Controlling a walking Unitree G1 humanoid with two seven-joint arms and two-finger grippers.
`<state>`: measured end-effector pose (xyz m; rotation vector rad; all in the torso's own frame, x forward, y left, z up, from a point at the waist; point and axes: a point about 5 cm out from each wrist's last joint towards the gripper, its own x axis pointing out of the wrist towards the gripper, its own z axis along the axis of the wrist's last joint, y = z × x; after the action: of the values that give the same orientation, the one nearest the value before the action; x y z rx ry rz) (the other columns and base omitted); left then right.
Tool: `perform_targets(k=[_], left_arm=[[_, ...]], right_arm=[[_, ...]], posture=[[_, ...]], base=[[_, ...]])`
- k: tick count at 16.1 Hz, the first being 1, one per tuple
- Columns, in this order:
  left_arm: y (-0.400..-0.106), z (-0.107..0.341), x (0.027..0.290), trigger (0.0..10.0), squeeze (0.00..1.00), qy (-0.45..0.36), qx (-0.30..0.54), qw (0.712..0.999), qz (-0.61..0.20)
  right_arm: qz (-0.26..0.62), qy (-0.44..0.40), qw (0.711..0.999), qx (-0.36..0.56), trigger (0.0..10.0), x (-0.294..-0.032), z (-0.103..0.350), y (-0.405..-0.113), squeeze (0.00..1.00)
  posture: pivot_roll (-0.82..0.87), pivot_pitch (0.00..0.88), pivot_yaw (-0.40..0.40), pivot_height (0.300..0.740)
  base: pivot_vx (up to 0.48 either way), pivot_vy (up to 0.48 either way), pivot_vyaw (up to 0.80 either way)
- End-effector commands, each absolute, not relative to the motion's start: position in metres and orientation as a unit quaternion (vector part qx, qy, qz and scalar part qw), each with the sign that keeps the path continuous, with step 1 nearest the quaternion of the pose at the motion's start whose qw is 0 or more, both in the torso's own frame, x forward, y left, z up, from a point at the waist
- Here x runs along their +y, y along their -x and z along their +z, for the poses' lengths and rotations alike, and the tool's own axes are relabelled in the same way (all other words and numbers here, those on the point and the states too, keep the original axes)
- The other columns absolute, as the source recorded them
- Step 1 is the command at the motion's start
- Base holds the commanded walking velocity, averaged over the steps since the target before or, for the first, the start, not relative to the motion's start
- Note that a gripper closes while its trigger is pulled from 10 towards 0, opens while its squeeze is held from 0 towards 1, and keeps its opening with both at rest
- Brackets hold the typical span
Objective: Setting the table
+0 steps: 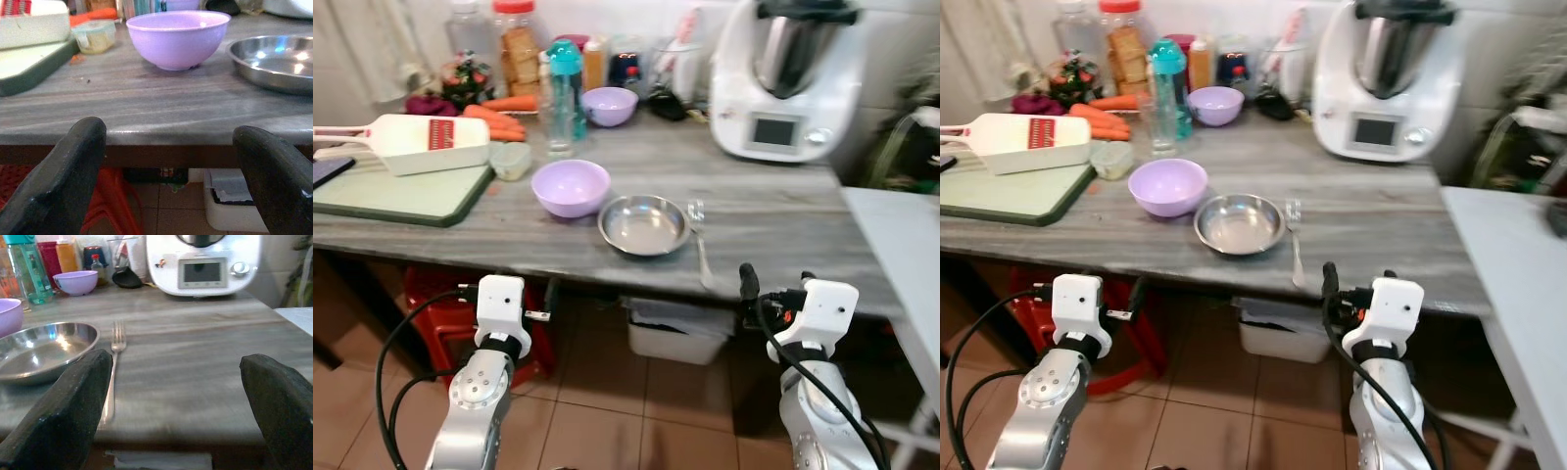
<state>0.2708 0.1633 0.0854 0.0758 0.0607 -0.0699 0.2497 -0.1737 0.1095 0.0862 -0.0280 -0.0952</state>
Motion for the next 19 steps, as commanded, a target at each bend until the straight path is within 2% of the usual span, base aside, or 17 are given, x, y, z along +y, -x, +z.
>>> perform_targets(k=[1,9,19], left_arm=[[-0.27,0.085,0.164,10.0,0.0,-0.041,0.033,0.998,-0.032],[-0.27,0.085,0.161,10.0,0.0,-0.041,0.032,0.998,-0.039],[-0.269,0.091,0.15,10.0,0.0,-0.038,0.007,0.993,-0.11]], right_arm=[[-0.05,-0.042,0.998,-0.019,10.0,-0.175,0.112,-0.252,0.0],[-0.047,-0.044,0.998,-0.022,10.0,-0.174,0.113,-0.255,0.0],[-0.043,-0.041,0.998,-0.024,10.0,-0.173,0.113,-0.256,0.0]], posture=[[0.02,0.0,0.024,0.74],[0.02,0.0,0.022,0.74],[0.02,0.0,0.021,0.74]], base=[[-0.304,0.0,0.0],[-0.305,0.0,0.0],[0.0,-0.024,0.0]])
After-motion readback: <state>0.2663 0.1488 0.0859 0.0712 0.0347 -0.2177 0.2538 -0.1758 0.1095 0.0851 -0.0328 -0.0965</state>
